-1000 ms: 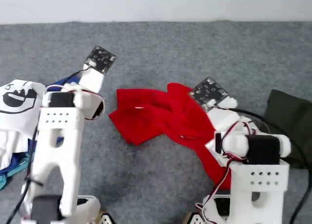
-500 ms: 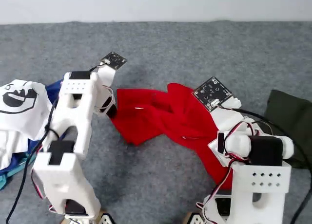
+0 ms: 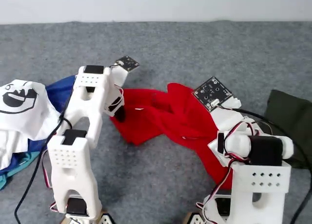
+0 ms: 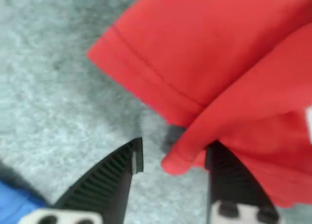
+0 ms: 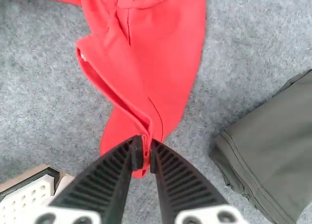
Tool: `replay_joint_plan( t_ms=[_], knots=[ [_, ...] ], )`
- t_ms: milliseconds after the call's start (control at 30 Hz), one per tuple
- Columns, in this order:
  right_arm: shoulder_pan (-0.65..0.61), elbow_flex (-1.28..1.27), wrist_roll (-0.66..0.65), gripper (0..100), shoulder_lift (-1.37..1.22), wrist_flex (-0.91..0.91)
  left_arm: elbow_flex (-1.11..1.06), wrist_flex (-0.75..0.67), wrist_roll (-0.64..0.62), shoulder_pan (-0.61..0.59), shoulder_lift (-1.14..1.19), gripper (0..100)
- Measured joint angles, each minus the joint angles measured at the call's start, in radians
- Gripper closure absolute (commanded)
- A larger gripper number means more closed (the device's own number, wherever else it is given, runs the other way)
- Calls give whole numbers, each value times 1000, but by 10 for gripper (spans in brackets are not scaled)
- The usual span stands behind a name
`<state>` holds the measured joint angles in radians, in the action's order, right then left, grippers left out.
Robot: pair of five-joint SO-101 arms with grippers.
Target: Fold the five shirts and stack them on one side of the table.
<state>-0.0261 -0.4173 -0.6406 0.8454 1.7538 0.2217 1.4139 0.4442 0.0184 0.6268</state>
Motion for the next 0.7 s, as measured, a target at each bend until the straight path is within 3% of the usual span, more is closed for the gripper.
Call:
replay_joint_plan(
  t_ms=[333,567,700],
  knots=[
    [0,0,0,990,0,0,95,133,0,48,83,987],
    [0,0,0,990,0,0,101,218,2,46,71,986],
    [29,41,0,990,0,0,100,270,5,32,-57,986]
  ],
)
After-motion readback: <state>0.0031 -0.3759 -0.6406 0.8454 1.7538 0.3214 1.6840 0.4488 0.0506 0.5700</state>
